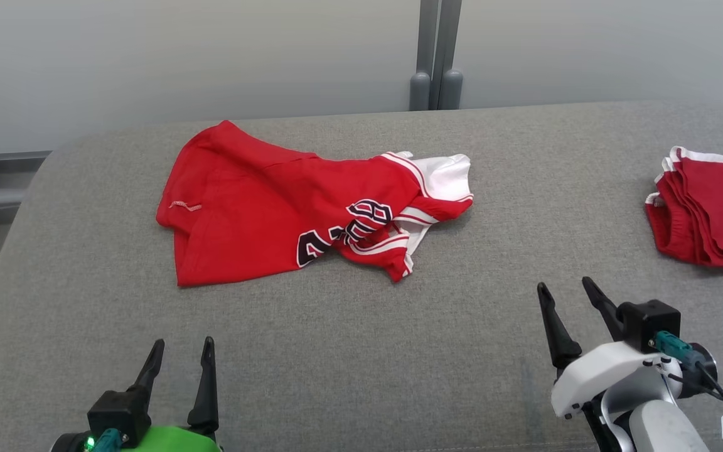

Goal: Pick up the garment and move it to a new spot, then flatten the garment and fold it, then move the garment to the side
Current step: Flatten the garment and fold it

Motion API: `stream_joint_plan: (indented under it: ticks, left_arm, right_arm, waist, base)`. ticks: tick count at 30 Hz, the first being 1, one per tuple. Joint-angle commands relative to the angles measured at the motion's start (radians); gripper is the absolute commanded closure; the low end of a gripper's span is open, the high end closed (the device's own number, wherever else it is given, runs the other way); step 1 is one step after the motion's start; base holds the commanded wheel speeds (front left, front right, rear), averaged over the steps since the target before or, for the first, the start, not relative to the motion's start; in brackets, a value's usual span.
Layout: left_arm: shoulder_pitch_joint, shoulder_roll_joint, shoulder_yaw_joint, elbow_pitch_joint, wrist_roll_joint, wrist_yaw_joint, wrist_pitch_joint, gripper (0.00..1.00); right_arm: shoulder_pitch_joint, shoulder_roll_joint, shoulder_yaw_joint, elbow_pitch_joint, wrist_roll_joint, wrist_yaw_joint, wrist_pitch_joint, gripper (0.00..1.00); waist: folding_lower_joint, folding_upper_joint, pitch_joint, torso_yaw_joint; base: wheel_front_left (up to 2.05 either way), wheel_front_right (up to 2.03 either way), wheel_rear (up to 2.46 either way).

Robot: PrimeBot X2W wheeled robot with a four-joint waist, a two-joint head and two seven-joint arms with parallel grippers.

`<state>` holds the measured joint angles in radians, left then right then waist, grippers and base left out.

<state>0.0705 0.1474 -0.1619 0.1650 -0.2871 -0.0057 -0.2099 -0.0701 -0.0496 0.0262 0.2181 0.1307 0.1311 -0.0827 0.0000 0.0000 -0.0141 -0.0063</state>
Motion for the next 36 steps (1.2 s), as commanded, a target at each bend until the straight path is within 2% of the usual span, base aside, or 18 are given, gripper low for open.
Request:
stream_joint_plan:
  ticks: [1,5,12,21,25,28,31,36]
  left_arm:
    - [-0.014,0.007,-0.001,0.002,0.002,0.004,0.013,0.00]
    - [-0.052,0.000,-0.001,0.026,-0.031,0.000,0.094,0.00]
    - [-0.269,-0.007,-0.009,0.097,-0.087,-0.025,0.282,0.00]
    - [-0.616,-0.025,-0.023,0.284,-0.103,0.011,0.488,0.00]
    - [-0.750,-0.013,-0.024,0.351,-0.101,0.009,0.544,0.00]
    - [-0.843,0.019,-0.028,0.409,-0.082,0.014,0.585,0.00]
    - [-0.958,0.047,-0.035,0.467,-0.059,0.027,0.631,0.00]
    - [-1.059,0.077,-0.034,0.535,-0.050,0.035,0.664,0.00]
  right_arm:
    - [-0.021,-0.002,0.001,-0.004,0.005,-0.001,0.009,0.00]
    - [-0.081,-0.001,0.005,0.018,-0.014,-0.001,0.087,0.00]
    - [-0.263,-0.002,0.010,0.065,-0.025,-0.001,0.360,0.00]
    - [-0.525,-0.002,0.040,0.126,-0.010,-0.001,0.599,0.00]
    - [-0.612,-0.002,0.064,0.135,-0.020,-0.001,0.649,0.00]
    - [-0.675,-0.002,0.083,0.138,-0.022,-0.001,0.670,0.00]
    - [-0.753,-0.010,0.085,0.137,-0.034,-0.001,0.656,0.00]
    - [-0.818,-0.008,0.100,0.143,-0.023,-0.001,0.639,0.00]
  waist:
    - [0.0000,0.0000,0.005,-0.005]
    - [0.0000,0.0000,0.027,-0.013]
    - [0.0000,0.0000,0.113,-0.008]
    - [0.0000,0.0000,0.266,-0.016]
    - [0.0000,0.0000,0.335,-0.026]
    - [0.0000,0.0000,0.387,-0.041]
    - [0.0000,0.0000,0.452,-0.059]
    - [0.0000,0.0000,0.508,-0.085]
  base:
    - [0.00,0.00,0.00]
    - [0.00,0.00,0.00]
    - [0.00,0.00,0.00]
    - [0.00,0.00,0.00]
    - [0.00,0.00,0.00]
    - [0.00,0.00,0.00]
    - [0.00,0.00,0.00]
    - [0.00,0.00,0.00]
